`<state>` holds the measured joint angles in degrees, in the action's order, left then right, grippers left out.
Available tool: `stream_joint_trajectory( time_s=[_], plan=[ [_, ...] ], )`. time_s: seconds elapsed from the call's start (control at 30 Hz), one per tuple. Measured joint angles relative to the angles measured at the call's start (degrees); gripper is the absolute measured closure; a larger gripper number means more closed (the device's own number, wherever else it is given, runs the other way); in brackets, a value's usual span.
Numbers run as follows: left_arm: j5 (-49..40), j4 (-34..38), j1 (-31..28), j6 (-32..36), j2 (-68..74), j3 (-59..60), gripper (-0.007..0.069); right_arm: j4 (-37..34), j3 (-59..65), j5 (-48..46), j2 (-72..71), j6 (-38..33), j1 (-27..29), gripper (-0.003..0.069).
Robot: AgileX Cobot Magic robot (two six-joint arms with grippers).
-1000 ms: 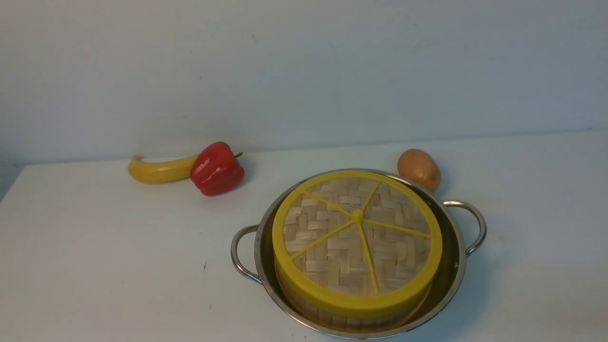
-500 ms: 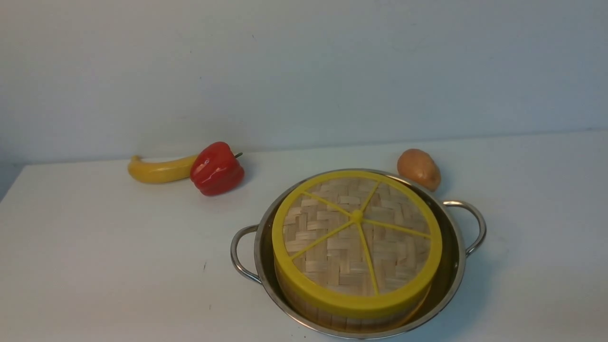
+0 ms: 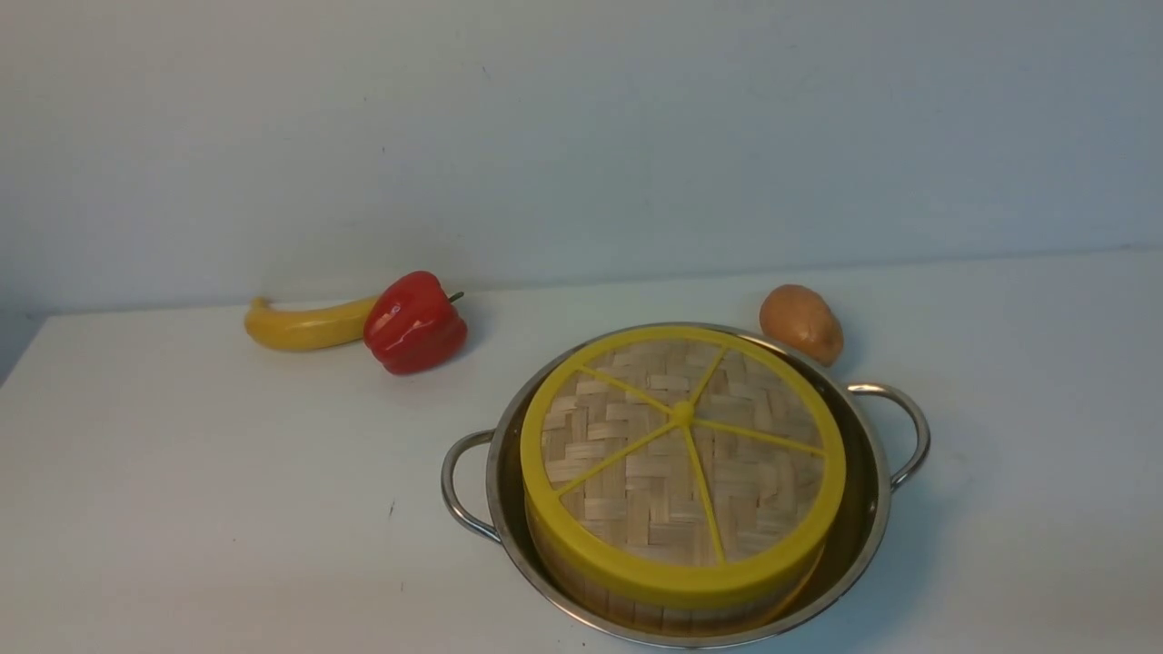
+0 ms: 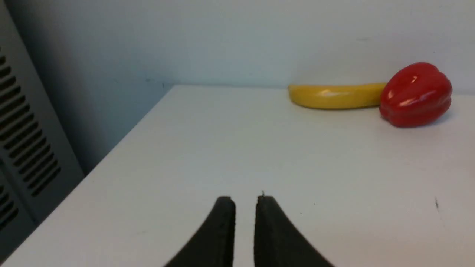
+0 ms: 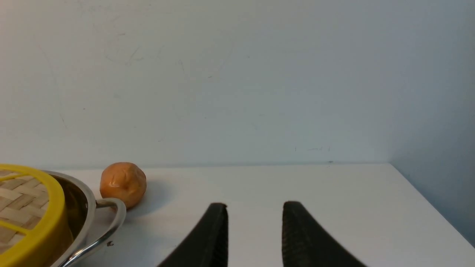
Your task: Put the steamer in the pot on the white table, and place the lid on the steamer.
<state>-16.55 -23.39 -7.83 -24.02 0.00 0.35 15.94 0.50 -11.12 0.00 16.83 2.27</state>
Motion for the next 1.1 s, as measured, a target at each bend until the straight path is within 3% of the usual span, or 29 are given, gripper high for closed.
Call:
stream_joint_trajectory(
  time_s=[1.1],
  plan=[
    [-0.6,0.4,0.0,0.0,0.0,0.0,0.0479,0.0,0.0,0.0,0.0,0.2,0.0,0.0417]
  ],
)
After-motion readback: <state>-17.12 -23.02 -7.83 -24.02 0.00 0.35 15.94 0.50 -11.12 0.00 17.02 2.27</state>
